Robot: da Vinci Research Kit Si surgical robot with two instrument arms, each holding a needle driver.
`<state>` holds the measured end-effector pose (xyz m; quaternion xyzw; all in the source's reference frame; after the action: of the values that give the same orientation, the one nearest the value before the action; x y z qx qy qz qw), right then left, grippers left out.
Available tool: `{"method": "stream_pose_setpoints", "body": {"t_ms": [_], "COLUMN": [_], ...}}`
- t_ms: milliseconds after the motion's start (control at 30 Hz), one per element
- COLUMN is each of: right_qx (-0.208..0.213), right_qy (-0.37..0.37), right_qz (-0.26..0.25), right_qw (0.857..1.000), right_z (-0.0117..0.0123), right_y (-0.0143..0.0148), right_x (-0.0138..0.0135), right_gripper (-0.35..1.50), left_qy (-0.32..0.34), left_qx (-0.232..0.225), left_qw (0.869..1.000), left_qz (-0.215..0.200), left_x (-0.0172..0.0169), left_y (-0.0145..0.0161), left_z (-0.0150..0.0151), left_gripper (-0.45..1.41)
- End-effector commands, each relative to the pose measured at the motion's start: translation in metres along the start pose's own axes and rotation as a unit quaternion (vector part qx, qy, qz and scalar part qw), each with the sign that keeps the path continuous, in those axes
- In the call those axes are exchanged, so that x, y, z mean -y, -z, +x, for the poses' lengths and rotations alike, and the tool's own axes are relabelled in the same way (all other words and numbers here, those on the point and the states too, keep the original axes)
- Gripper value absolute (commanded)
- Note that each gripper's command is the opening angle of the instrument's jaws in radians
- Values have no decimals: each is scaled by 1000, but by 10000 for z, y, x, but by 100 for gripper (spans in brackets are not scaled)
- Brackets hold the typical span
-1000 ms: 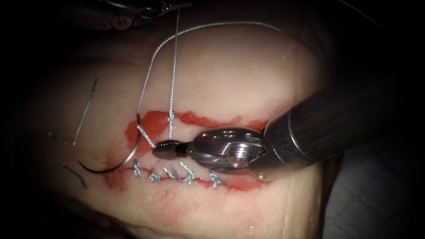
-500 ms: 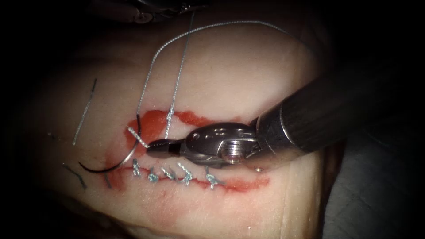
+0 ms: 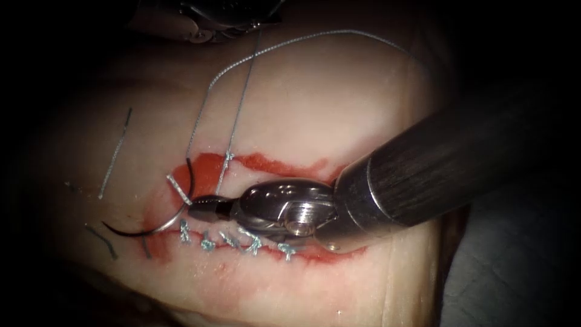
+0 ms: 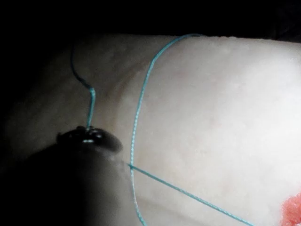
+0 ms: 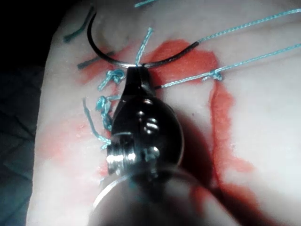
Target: Wound Closure
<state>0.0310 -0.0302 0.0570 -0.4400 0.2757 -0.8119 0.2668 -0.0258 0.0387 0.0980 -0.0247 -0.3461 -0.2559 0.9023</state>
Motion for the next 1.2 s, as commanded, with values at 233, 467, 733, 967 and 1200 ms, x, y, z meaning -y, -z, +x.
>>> {"method": "stream_pose_setpoints", "body": {"t_ms": [233,467,733,967,1200], "right_qx": [-4,-7,9,134,164], "right_qy": [-1,-2,-28,-40,-100], "right_qz": [-17,-30,-36,77,141], "right_qw": [1000,1000,999,987,971], "right_z": [0,1,-3,-25,-45], "right_y": [-15,-18,-14,33,81], "right_x": [-11,-20,-14,19,47], "right_gripper": [-35,-35,-35,130,135], "left_qy": [2,3,4,42,130], "left_qx": [-1,-1,6,92,170], "left_qw": [1000,1000,1000,994,974], "left_qz": [-7,-8,2,50,74], "left_x": [-9,-13,-13,-6,25], "left_y": [-13,-17,-12,83,188], "left_z": [-5,-6,-7,-46,-91], "left_gripper": [-45,-45,-45,-45,-45]}}
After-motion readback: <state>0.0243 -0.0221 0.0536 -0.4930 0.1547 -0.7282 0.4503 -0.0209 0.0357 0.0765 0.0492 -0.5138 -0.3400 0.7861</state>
